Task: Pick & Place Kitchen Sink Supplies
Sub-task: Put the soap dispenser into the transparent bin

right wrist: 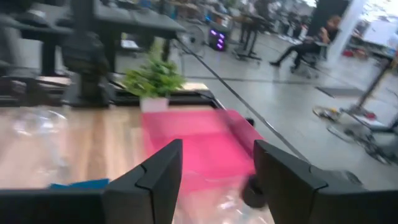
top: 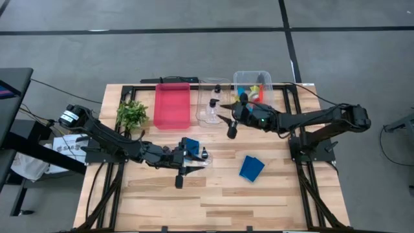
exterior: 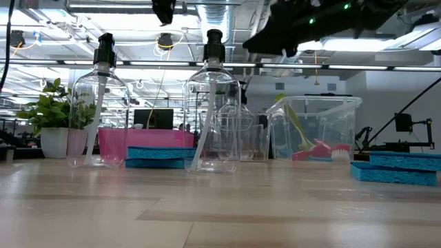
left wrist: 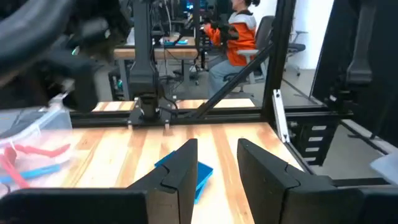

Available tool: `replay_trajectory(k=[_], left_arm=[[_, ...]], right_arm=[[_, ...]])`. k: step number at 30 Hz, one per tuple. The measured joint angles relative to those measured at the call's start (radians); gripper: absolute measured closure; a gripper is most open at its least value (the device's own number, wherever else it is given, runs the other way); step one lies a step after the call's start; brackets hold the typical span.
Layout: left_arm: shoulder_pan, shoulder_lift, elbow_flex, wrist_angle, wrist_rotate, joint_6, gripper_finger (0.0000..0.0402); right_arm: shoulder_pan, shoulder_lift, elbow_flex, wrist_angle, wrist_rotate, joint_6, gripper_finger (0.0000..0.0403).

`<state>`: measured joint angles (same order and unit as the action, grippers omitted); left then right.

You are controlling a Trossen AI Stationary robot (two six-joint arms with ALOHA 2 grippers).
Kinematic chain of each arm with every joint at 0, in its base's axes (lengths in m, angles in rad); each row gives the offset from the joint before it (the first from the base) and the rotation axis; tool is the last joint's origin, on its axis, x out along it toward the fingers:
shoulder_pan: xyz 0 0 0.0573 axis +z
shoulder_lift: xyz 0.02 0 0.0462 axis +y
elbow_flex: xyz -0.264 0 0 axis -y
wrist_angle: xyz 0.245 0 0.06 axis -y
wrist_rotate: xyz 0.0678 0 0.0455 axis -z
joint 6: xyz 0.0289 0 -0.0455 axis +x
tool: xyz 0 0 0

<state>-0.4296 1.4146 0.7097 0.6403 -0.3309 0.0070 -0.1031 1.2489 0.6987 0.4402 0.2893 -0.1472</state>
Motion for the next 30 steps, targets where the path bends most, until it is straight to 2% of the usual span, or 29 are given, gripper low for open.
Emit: replay_trajectory(k=[8,12,21,25,30], left_arm=[[0.044,0.057,0.010,0.067,0.002,-0.014,0.0286],[0.026,0.047,0.014,0.065,0.051,0.012,0.0286],[-0.004,0.030,0.015,0.058,0.043,0.063,0.0286],[-0.015,-0.014,0.015,0.011,-0.001,0.063,0.0286],[-0.053,-0.091,0.015,-0.048,-0.120,0.063,0.0286]], right_arm=[[0.130,-0.054,0.000,-0.033,0.032,-0.020,0.0216],[0.193,-0.068,0.000,-0.056,0.029,-0.020,0.0217],[0.327,-0.008,-0.001,-0.049,0.017,0.015,0.0191],[0.359,0.076,0.000,0.010,0.008,0.048,0.0172],[0.365,0.161,0.000,0.070,0.006,0.096,0.0151]])
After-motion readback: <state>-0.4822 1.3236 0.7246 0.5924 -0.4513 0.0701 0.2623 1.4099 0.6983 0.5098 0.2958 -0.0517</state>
